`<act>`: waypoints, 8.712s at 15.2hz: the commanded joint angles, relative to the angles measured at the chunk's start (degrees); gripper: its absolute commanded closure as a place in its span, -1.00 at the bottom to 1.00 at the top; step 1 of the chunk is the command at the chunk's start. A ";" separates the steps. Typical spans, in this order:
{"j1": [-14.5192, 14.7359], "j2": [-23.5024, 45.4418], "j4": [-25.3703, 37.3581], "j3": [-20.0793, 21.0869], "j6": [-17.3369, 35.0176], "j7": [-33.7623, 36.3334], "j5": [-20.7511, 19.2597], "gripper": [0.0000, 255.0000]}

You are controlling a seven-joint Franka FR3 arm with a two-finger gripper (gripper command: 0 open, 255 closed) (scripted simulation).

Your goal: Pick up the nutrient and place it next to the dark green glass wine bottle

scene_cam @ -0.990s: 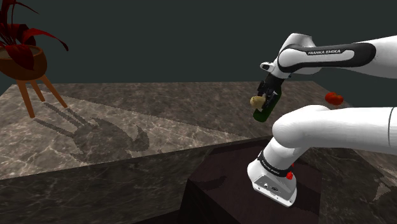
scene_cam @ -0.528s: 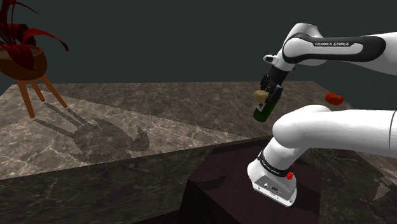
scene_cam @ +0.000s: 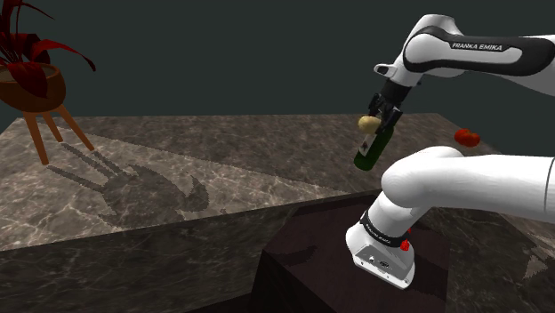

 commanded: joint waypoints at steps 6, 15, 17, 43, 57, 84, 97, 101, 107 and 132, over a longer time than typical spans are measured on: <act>0.84 -0.48 5.12 2.23 -5.58 0.18 2.04 1.00; 1.90 0.28 12.16 4.40 -11.83 0.28 4.15 1.00; 2.12 0.60 13.81 4.82 -13.16 0.29 4.57 1.00; 8.44 22.74 42.71 -9.86 -17.28 -13.83 4.05 1.00; 13.58 38.11 49.93 -25.28 -9.49 -25.74 9.38 1.00; 14.32 41.89 31.78 -30.98 11.54 -28.27 10.61 1.00; 17.45 50.57 26.10 -36.54 22.15 -34.80 18.32 1.00; 18.15 54.97 24.84 -37.74 25.14 -38.68 23.34 1.00; 16.58 62.45 23.55 -36.39 28.77 -45.70 32.74 1.00; 11.81 66.20 26.43 -28.19 37.45 -58.91 47.39 -1.00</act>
